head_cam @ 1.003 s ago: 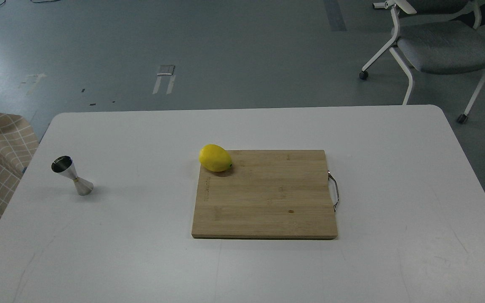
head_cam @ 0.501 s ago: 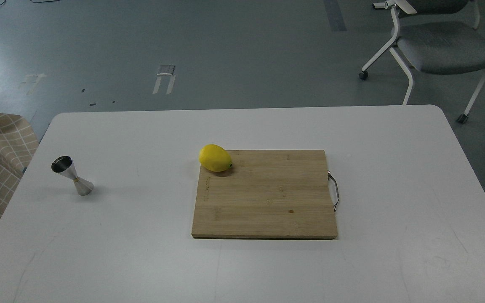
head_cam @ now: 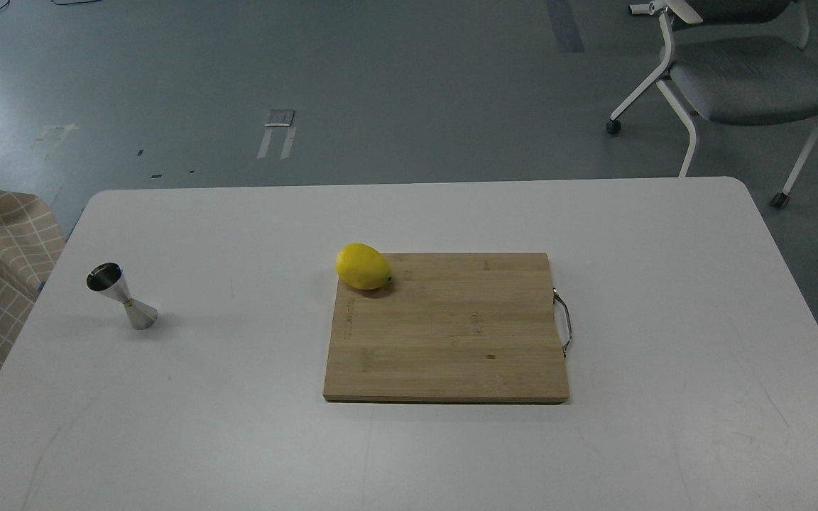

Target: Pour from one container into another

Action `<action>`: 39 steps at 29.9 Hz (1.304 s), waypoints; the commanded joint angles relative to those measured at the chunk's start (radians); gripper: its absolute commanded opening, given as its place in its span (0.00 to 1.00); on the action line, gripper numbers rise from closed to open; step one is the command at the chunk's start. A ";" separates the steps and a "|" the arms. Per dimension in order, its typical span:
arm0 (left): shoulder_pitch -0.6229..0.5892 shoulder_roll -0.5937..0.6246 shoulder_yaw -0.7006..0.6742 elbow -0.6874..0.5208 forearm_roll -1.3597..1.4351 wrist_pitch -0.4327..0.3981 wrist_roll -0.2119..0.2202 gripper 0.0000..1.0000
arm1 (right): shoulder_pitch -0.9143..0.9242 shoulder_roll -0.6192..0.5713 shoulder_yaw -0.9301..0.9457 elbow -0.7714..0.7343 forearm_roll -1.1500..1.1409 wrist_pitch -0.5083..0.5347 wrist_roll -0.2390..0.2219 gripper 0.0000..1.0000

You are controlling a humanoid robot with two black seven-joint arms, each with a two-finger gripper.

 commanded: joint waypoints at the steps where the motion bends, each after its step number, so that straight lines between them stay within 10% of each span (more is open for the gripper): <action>1: 0.000 0.000 0.000 0.000 0.000 0.000 0.000 0.99 | 0.000 0.000 0.001 0.000 0.000 0.000 0.000 1.00; 39: 0.000 0.000 0.000 0.000 0.000 0.000 0.000 0.99 | 0.000 0.000 0.001 0.000 0.000 0.000 0.000 1.00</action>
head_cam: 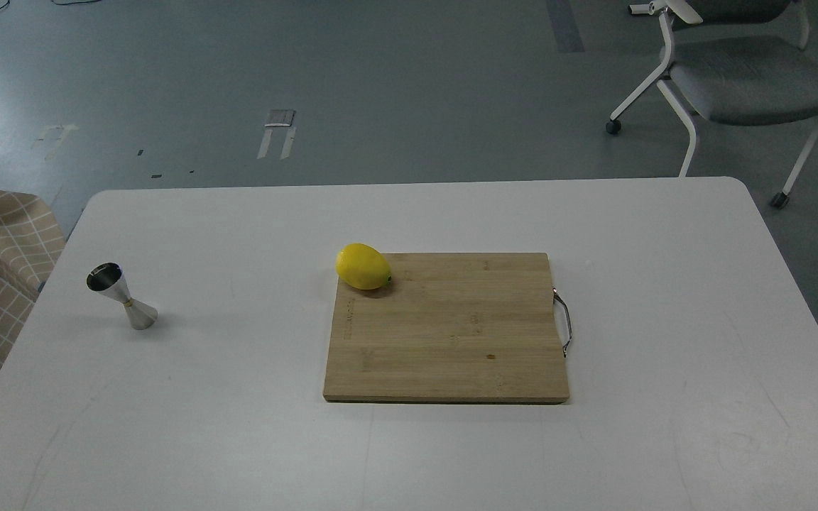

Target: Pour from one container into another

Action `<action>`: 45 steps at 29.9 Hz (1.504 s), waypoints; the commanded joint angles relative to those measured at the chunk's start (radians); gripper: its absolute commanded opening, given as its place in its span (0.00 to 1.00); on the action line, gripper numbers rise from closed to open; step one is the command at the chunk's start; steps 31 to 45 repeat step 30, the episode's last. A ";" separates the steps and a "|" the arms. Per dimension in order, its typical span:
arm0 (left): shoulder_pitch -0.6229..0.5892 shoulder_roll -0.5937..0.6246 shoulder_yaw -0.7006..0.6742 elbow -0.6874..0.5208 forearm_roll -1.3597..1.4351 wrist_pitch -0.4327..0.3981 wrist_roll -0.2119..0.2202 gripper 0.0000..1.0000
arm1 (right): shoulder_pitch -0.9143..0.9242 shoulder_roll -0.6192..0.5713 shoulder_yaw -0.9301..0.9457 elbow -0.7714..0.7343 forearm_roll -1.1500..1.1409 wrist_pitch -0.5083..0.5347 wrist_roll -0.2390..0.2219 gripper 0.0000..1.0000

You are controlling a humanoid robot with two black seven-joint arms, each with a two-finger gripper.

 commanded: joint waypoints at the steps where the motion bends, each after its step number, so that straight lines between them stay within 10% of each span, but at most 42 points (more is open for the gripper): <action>1: 0.000 0.000 0.000 0.000 0.000 0.000 0.000 0.99 | 0.000 0.000 0.001 0.000 0.000 0.000 0.000 1.00; 45: 0.000 0.000 0.000 0.000 0.000 0.000 0.000 0.99 | 0.000 0.000 0.001 -0.002 0.003 0.000 0.002 1.00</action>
